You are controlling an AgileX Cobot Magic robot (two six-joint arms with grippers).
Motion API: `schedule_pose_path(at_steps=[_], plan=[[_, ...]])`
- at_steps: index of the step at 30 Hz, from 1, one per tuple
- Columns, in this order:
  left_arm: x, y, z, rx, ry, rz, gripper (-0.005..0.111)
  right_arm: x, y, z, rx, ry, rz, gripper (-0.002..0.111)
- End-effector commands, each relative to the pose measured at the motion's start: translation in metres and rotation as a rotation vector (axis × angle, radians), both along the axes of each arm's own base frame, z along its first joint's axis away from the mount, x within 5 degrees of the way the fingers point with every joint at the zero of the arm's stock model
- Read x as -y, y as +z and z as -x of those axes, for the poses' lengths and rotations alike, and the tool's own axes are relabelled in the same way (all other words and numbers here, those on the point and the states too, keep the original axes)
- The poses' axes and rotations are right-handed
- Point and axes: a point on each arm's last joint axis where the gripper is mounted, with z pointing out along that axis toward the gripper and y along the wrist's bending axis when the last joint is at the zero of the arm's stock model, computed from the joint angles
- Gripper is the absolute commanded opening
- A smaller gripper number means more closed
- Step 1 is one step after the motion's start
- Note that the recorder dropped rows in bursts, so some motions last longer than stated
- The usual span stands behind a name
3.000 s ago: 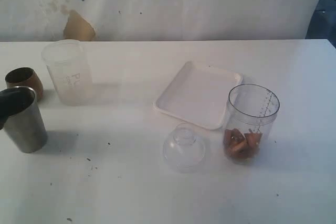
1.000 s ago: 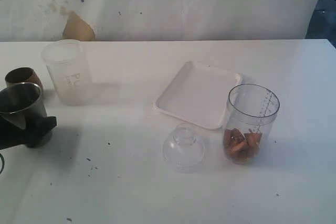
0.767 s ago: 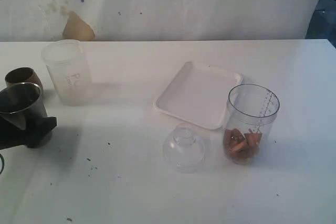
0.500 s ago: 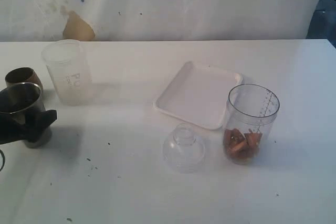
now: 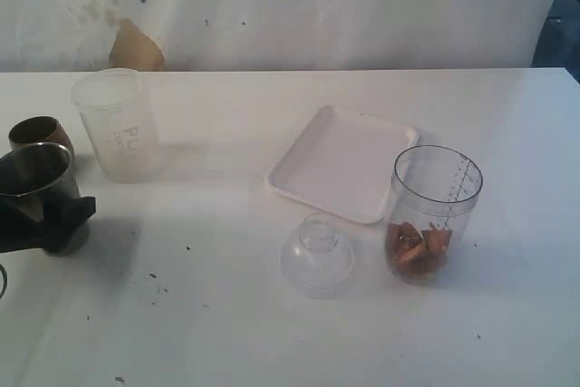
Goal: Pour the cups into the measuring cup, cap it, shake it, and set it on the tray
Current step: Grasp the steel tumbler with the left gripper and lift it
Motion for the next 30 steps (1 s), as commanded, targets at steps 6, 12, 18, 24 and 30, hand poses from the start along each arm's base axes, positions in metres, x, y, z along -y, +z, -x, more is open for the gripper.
schedule_pose_path(at_steps=[6, 12, 18, 24, 30], plan=[[0.000, 0.001, -0.001, 0.015, 0.001, 0.005, 0.054, 0.000, 0.000, 0.000, 0.006, 0.005, -0.001, 0.000], [0.010, 0.005, 0.002, 0.058, -0.126, 0.013, 0.001, 0.000, 0.000, 0.000, 0.006, 0.005, -0.001, 0.000], [0.012, 0.009, 0.002, 0.103, -0.132, 0.047, 0.001, 0.000, 0.000, 0.000, 0.006, 0.005, -0.001, 0.000], [0.015, 0.018, 0.001, 0.158, -0.146, 0.134, 0.000, 0.000, 0.000, 0.000, 0.006, 0.005, -0.001, 0.000], [0.023, 0.025, -0.009, 0.139, -0.218, 0.208, 0.000, 0.000, 0.000, 0.000, 0.006, 0.005, -0.001, 0.000]])
